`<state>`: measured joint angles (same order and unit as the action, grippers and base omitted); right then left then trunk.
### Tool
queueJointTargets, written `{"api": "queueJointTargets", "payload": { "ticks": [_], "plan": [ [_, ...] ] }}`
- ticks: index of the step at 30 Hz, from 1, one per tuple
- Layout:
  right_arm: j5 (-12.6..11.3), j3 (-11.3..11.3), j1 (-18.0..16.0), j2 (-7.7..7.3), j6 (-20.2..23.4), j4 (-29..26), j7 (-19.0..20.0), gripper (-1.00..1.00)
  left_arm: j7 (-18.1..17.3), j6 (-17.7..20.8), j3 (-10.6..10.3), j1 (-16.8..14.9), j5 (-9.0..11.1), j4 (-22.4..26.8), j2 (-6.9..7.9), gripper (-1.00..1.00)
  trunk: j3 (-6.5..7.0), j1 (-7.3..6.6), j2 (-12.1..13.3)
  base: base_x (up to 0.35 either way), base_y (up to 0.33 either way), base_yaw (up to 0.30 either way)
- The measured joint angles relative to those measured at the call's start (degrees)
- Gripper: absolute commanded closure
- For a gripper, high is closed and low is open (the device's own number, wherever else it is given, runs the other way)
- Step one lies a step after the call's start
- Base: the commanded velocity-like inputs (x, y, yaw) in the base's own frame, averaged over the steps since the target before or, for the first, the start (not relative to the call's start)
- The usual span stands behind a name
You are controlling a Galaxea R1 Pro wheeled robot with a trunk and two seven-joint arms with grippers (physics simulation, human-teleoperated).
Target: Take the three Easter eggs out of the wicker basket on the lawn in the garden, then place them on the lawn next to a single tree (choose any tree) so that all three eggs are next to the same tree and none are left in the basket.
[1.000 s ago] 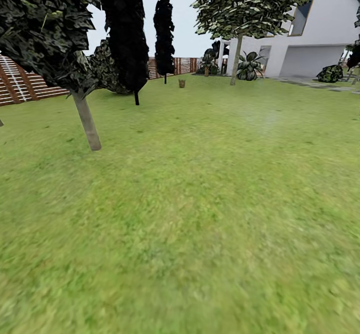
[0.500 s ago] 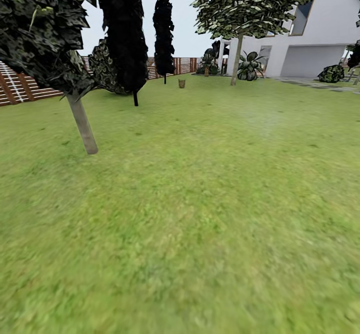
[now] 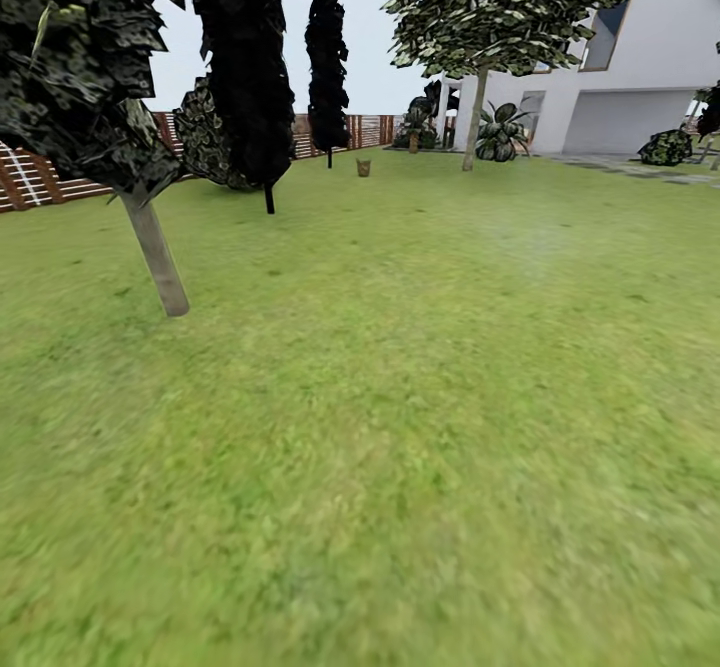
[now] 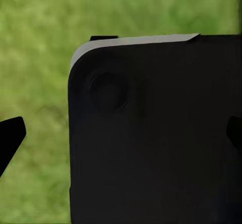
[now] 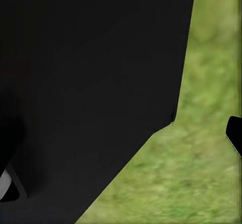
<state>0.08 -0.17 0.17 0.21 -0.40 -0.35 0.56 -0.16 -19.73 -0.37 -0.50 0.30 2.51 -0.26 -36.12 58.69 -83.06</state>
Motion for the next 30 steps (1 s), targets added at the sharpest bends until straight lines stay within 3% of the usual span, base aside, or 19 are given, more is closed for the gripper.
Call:
{"api": "queueJointTargets", "payload": {
  "ticks": [30],
  "plan": [
    [0.0, 0.0, 0.0, 0.0, 0.0, 0.0, 0.0, -1.0, 0.0, -0.6, 0.0, 0.0, 0.0, 0.0, 0.0, -1.0, 0.0, 0.0, 0.0, 0.339, 0.0, 0.0]
  ]
}}
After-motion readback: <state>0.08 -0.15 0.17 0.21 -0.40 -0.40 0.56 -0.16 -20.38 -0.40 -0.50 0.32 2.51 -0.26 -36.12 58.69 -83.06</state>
